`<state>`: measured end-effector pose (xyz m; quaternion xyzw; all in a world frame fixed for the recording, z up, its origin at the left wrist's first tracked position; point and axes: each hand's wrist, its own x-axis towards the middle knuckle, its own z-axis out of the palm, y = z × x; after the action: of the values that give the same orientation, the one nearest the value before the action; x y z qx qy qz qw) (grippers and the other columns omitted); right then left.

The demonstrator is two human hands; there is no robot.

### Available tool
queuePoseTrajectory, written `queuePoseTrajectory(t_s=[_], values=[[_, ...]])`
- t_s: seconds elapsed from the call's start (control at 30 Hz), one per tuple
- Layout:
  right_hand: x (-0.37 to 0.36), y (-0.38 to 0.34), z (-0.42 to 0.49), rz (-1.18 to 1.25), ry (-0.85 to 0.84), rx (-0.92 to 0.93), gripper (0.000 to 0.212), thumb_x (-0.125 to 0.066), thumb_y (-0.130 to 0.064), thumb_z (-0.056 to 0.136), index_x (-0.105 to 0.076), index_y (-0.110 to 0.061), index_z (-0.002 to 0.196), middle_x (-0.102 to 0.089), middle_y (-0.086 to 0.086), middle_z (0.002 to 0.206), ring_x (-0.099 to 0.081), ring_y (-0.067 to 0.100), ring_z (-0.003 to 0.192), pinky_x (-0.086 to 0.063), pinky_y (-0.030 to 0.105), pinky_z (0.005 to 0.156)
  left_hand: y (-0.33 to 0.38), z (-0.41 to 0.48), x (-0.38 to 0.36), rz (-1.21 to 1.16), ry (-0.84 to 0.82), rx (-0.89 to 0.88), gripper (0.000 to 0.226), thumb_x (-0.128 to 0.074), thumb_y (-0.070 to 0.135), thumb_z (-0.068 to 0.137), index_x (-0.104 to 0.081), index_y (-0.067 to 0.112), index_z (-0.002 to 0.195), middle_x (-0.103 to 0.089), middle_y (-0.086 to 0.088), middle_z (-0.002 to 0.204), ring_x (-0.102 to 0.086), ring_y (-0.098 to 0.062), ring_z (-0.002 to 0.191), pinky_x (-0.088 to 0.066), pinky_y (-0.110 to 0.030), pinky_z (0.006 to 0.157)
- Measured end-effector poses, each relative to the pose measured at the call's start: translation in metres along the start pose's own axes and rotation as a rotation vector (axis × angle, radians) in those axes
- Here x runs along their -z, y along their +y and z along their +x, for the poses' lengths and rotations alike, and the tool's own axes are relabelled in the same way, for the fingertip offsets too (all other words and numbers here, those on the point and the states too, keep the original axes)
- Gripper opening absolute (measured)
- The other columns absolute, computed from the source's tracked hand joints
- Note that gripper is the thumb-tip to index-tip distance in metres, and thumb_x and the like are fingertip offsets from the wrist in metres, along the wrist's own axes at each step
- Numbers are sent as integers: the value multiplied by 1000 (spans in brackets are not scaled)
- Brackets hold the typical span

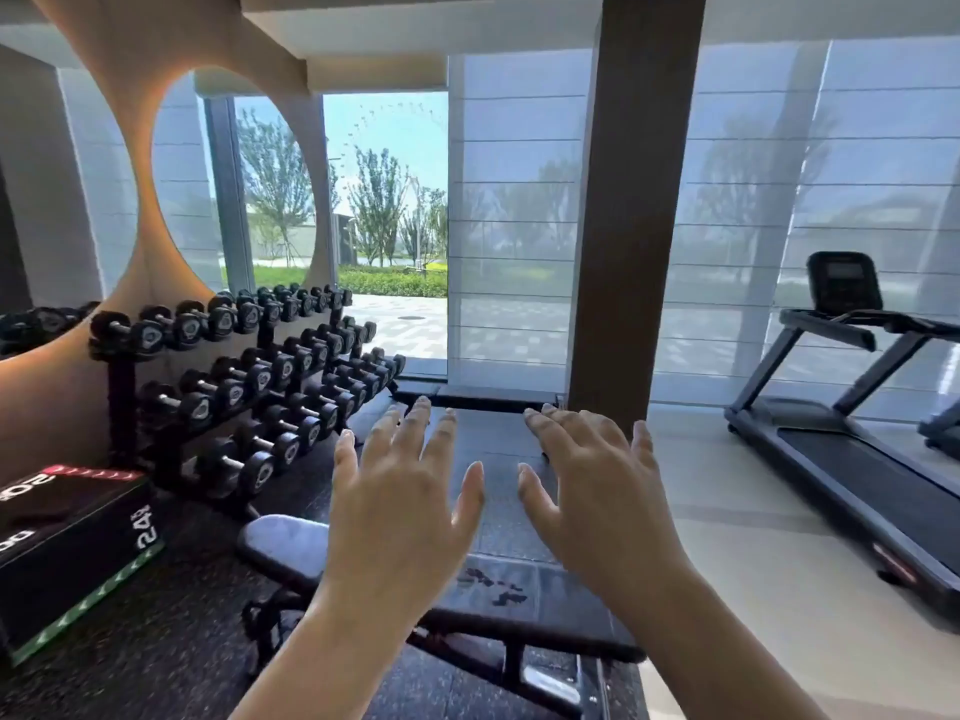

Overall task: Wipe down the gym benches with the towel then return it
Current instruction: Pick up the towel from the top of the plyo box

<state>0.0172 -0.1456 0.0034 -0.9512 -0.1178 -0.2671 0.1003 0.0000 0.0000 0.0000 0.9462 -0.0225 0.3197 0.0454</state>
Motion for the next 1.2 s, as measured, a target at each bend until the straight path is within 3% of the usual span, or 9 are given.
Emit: queuePoseTrajectory(t_s=[0.07, 0.23, 0.33, 0.47, 0.63, 0.77, 1.03, 1.2], values=[[-20, -26, 18, 20, 25, 6, 52, -37, -45, 93, -27, -31, 141, -35, -12, 145, -26, 14, 136, -6, 48, 115, -37, 8, -8, -86, 133, -43, 45, -51, 38, 90, -58, 9, 125, -58, -12, 127, -52, -31, 120, -35, -57, 98], [-71, -90, 49, 43, -8, 10, 52, -37, -45, 93, -26, -31, 142, -32, -12, 147, -24, 13, 138, -6, 48, 115, -117, 25, -36, -47, 140, -67, 47, -64, 34, 81, -62, 5, 118, -62, -15, 120, -57, -34, 113, -38, -60, 93], [-95, -119, 62, 64, -28, 24, 53, -38, -45, 92, -26, -31, 142, -32, -12, 147, -24, 13, 138, -8, 48, 114, -155, 28, -48, -52, 88, -31, 48, -59, 36, 85, -59, 6, 122, -59, -14, 125, -53, -33, 119, -36, -58, 97], [-135, -150, 79, 76, -52, 59, 54, -38, -46, 92, -26, -32, 142, -33, -13, 147, -25, 12, 138, -10, 47, 114, -200, 29, -75, -30, 116, -15, 47, -48, 38, 85, -64, 5, 115, -64, -15, 118, -59, -34, 111, -41, -60, 89], [-198, -185, 112, 176, -75, 125, 50, -48, -39, 91, -39, -27, 139, -43, -8, 142, -33, 16, 135, -12, 50, 113, -254, 36, -126, 11, 82, 71, 41, -64, 30, 79, -66, 5, 111, -64, -17, 116, -60, -35, 108, -43, -60, 87], [-258, -205, 151, 206, -58, 167, 47, -64, -30, 83, -56, -17, 127, -59, 1, 128, -51, 25, 122, -28, 58, 104, -293, 55, -179, 56, 12, 135, 48, -79, 27, 68, -67, 4, 109, -63, -20, 116, -60, -37, 107, -44, -60, 84], [-367, -234, 260, 251, -59, 307, 48, -78, -26, 69, -66, -12, 113, -67, 5, 114, -63, 29, 104, -43, 61, 88, -363, 133, -265, 122, -27, 280, 48, -79, 23, 69, -66, 3, 111, -61, -21, 119, -59, -38, 109, -44, -60, 85], [-422, -264, 319, 305, -106, 388, 47, -76, -25, 71, -65, -13, 115, -66, 4, 116, -62, 28, 107, -41, 60, 92, -414, 161, -300, 142, -23, 407, 41, -70, 22, 78, -65, 5, 114, -59, -19, 123, -57, -36, 113, -42, -59, 89]])
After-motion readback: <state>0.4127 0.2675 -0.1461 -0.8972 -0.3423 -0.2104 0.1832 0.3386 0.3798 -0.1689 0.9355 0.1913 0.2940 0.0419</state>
